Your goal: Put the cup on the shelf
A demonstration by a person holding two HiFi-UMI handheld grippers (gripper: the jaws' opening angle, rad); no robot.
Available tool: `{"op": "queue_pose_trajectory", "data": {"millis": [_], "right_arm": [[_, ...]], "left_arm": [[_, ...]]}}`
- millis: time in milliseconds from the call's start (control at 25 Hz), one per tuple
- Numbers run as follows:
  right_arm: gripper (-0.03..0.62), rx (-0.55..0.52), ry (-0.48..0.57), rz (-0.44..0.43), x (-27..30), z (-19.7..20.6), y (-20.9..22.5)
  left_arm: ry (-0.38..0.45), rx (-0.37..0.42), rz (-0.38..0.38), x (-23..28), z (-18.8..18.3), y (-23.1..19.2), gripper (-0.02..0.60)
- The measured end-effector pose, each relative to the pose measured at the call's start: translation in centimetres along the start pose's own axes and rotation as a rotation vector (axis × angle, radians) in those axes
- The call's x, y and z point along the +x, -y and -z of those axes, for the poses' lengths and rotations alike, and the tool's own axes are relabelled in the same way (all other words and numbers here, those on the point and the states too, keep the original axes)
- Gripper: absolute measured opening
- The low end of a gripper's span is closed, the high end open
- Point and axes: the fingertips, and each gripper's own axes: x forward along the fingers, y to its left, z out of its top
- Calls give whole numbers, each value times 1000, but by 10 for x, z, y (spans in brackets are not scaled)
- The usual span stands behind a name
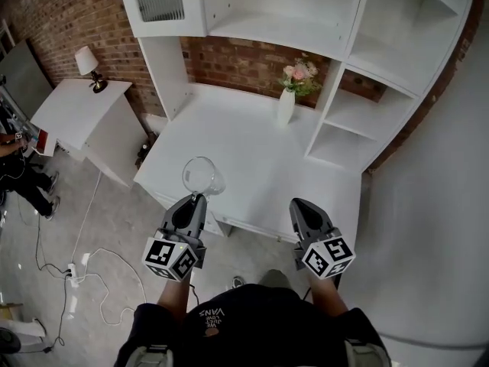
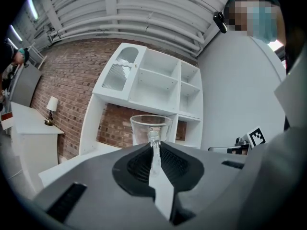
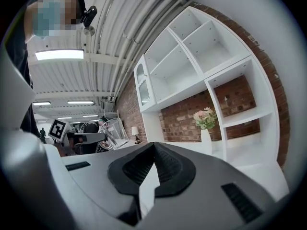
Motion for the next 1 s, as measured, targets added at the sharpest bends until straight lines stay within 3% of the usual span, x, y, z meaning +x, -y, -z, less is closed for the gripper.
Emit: {"op": "queue_pose_trajectory", "data": {"millis": [400,1000], "right_arm": [[0,11,-25,4,26,-8,53],[0,-46,-33,-184,74,-50,134]], "left_arm": [[-7,-29,16,74,1,1,32],[72,61,-5,191,-39,18,32]]}}
